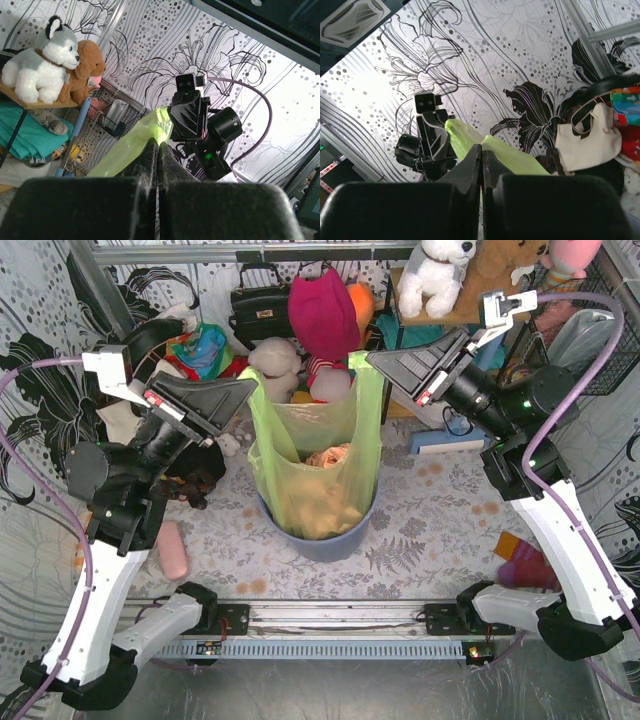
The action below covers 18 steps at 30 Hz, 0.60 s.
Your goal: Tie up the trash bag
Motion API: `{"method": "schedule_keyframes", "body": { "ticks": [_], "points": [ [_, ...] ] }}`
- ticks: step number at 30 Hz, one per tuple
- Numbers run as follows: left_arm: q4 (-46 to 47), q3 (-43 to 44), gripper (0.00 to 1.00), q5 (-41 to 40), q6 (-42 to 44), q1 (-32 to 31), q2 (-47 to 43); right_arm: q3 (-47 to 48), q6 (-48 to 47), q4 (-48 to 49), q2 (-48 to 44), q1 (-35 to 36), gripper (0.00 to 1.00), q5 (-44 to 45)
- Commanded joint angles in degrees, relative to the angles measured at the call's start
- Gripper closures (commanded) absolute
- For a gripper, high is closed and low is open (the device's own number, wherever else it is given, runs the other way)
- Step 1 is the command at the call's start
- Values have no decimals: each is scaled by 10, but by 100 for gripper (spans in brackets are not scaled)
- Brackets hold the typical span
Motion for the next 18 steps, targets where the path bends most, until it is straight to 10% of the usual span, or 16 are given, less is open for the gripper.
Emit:
{"method": "schedule_keyframes", "body": {
  "ticks": [1,11,18],
  "points": [
    [-6,-20,100,-28,22,-1,-31,-39,-4,12,-16,1,100,0],
    [-32,-16,74,-44,39,-1,-50,-70,-21,-35,-34,1,100,17],
    [-42,24,47,-51,43,-1,-40,-34,-35,-72,-30,1,73,13]
  ]
}}
